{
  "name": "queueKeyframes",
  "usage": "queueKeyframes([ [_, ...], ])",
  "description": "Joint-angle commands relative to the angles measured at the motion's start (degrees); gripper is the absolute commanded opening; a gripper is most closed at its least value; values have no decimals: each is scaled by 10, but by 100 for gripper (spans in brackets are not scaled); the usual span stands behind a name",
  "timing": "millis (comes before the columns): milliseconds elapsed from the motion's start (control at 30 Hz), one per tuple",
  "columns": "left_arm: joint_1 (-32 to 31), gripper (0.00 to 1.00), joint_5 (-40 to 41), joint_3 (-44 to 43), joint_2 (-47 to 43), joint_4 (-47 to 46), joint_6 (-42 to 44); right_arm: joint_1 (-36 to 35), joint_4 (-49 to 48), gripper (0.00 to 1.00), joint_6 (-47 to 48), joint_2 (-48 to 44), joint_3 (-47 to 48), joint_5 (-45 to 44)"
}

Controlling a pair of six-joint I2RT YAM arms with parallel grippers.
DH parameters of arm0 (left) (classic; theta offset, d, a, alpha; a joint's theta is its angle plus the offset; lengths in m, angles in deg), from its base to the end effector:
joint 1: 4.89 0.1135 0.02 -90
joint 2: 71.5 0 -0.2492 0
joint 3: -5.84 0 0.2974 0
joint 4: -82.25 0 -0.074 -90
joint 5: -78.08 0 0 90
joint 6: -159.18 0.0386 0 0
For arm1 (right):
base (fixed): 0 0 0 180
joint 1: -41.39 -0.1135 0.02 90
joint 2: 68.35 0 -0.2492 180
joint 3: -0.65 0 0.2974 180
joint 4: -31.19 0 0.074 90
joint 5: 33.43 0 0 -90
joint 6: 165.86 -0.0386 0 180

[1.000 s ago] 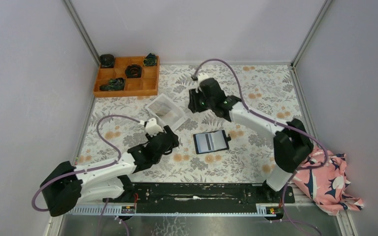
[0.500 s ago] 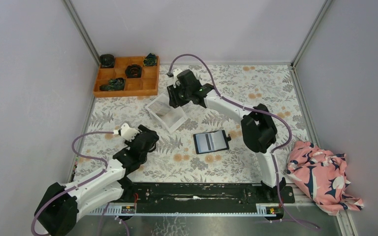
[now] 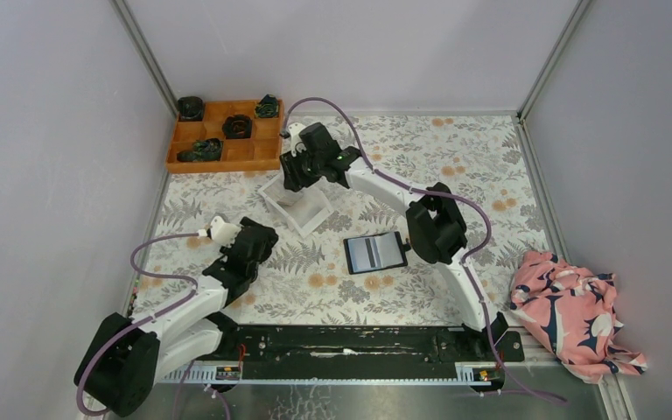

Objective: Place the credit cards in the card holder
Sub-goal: Pick up the credit card from the storage box.

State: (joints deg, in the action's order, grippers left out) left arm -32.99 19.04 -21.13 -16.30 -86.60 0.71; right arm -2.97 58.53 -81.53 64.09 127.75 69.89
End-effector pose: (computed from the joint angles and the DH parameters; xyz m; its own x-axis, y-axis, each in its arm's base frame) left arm 0.2057 -0.0873 0.1095 -0.2548 -0.7682 -0.5873 -0.5011 0.6243 -0.5992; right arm 0.4072 0.4106 0.2095 -0.4651 -0.3203 -0.8253 -0.7769 0.5947 0.2069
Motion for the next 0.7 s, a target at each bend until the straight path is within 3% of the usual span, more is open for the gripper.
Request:
queueKeyframes([
  [0, 19, 70, -19, 6, 16, -61, 11, -6, 6, 53, 12, 25, 66, 29],
  [667, 66, 70, -68, -5, 83, -124, 33, -6, 21, 54, -23, 115, 146, 75],
])
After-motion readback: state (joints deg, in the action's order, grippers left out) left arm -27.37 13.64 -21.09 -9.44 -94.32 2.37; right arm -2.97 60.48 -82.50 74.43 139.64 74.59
